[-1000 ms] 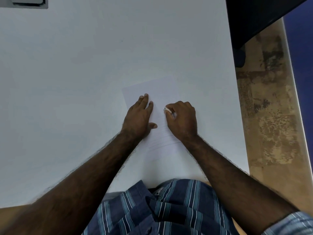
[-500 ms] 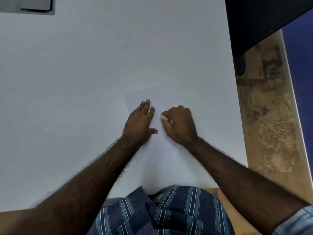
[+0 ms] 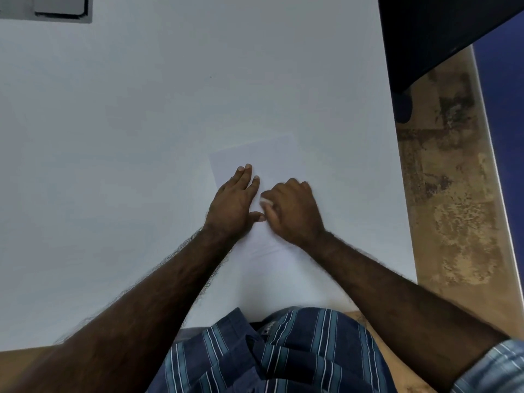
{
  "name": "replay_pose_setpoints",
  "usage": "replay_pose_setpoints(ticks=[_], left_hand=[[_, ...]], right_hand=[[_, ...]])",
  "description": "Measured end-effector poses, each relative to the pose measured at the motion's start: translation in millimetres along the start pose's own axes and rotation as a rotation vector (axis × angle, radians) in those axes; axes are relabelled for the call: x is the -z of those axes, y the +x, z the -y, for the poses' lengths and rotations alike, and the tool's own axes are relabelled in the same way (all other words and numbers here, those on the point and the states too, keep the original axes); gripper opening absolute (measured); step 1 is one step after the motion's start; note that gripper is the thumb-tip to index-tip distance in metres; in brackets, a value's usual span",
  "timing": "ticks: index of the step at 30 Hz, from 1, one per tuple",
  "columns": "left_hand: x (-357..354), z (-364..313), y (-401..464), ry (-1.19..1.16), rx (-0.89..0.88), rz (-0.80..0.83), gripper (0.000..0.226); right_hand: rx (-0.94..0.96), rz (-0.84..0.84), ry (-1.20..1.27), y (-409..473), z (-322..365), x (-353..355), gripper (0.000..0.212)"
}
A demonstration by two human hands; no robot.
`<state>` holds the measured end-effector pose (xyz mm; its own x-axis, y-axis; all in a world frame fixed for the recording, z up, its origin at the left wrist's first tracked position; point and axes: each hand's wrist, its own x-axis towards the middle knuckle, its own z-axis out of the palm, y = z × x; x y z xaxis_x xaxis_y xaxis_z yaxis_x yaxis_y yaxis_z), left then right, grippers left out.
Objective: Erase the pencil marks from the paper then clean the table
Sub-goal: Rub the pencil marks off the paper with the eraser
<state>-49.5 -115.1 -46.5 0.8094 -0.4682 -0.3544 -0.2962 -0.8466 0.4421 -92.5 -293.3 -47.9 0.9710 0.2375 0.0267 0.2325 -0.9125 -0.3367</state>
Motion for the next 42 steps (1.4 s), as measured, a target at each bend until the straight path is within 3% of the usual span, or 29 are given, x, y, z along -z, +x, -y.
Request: replay_pose_setpoints(ticks=[3,5,11,17,22,24,29,31,34,36,40,42], left_hand=[[1,0,0,0.0,0.006,0.009,0.099],[1,0,0,0.0,0.01,0.011,0.1],[0,1,1,-0.012,0.007,0.017,0.098],[-1,1,-1,-0.008,0.002,0.008,0.098],[-1,3,-2,-0.019,-0.013,0.01,0.096],[-1,2,-1,-0.007,-0.009,0.017,0.095],[2,0,-2,0.049,0.002,0.04,0.091],[2,1,-3,0.038,0.004,0.05,0.091],[3,3,-2,0.022,-0.006,0.057,0.091],[2,4,-2,0.024,-0.008,0.056,0.091],[3,1,-2,0.037,0.005,0.06,0.09],[4,0,-2,0.041,0.011,0.067,0.09]], right_hand=[[-0.287,-0.131,-0.027,16,-22,10,0.013],[-0.371,-0.166,0.003,20,-27,12,0.01],[0.078,0.04,0.029,-1,-8,8,0.014],[-0.342,-0.17,0.013,18,-35,17,0.01],[0.106,0.07,0.066,-5,-8,8,0.012],[0.083,0.061,0.047,-3,-17,10,0.014],[-0.266,-0.118,0.023,10,-39,19,0.008],[-0.198,-0.098,0.053,3,-28,16,0.01],[0.072,0.03,0.071,-11,-13,12,0.015],[0.116,0.045,0.007,-7,-19,12,0.016],[-0.244,-0.134,-0.086,15,-46,21,0.015],[-0.315,-0.161,-0.053,15,-44,21,0.016]])
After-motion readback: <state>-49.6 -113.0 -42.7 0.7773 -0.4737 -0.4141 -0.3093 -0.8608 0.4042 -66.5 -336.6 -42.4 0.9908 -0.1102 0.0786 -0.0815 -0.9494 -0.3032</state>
